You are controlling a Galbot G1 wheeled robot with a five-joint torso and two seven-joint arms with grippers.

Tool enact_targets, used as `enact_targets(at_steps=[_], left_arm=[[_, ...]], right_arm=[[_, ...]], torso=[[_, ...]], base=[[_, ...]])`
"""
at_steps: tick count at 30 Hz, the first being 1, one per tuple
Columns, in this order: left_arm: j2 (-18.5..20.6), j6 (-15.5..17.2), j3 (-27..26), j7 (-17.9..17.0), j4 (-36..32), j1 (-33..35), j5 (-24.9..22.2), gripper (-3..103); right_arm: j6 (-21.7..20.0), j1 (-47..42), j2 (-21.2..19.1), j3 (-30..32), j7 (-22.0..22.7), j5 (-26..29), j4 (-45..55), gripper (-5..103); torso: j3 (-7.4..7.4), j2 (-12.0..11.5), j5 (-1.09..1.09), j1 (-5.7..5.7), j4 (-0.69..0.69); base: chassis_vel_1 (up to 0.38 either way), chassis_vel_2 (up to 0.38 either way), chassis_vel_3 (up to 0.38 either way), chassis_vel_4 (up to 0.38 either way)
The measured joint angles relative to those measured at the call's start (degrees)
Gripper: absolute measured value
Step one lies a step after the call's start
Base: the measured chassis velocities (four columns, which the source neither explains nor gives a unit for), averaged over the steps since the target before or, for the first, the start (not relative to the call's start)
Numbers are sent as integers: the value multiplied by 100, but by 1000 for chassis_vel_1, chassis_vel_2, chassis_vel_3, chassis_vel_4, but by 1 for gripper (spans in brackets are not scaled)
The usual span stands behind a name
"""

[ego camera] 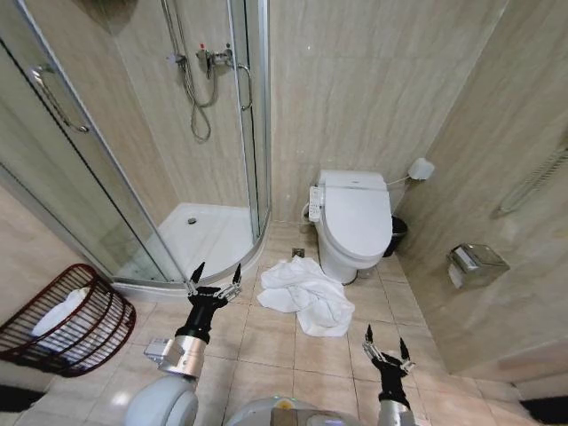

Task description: Discard the used towel into the hamper.

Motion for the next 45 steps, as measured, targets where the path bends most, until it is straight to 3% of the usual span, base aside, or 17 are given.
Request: enact_targets(at_steps=[18, 28, 31, 34, 35, 37, 38, 41, 42, 45], left_arm=[[0, 0, 1, 0, 0, 0, 0, 100], [-1, 0, 1, 0, 0, 0, 0, 100], [-1, 0, 1, 0, 0, 0, 0, 100], [-1, 0, 1, 0, 0, 0, 0, 100], [-1, 0, 1, 0, 0, 0, 0, 100], [-1, 0, 1, 0, 0, 0, 0, 100], [-1, 0, 1, 0, 0, 0, 0, 100], [-1, 0, 1, 0, 0, 0, 0, 100], [-1, 0, 1, 0, 0, 0, 0, 100], [-1, 0, 1, 0, 0, 0, 0, 100]], right_arm=[[87, 42, -6, 20, -129, 18, -125, 100], [161, 142, -44, 73, 86, -152, -194, 100], [58, 186, -131, 119, 104, -186, -257, 100], [-626, 442, -409, 211, -34, 90, -407, 100], [-626, 442, -409, 211, -34, 90, -407, 100], [-1037, 643, -587, 263, -354, 299, -504, 100], [-1037, 643, -587, 263, -354, 299, -504, 100], [-1463, 731, -795, 240, -1267, 472, -439, 100], [-1463, 731, -795, 240, -1267, 472, -439, 100], [-1865, 728, -874, 171, -2471, 395, -339, 100]], torso=[[10, 17, -1, 7, 0], [13, 22, 2, 11, 0], [14, 23, 1, 12, -1], [14, 25, 1, 11, 0], [14, 25, 1, 11, 0], [14, 25, 2, 11, 1], [14, 25, 2, 11, 1], [15, 26, 0, 12, 0], [15, 26, 0, 12, 0], [16, 26, 1, 13, 0]], base=[[-54, -69, 74, 65], [0, 0, 0, 0], [0, 0, 0, 0], [0, 0, 0, 0], [0, 0, 0, 0], [0, 0, 0, 0], [0, 0, 0, 0], [0, 0, 0, 0], [0, 0, 0, 0], [0, 0, 0, 0]])
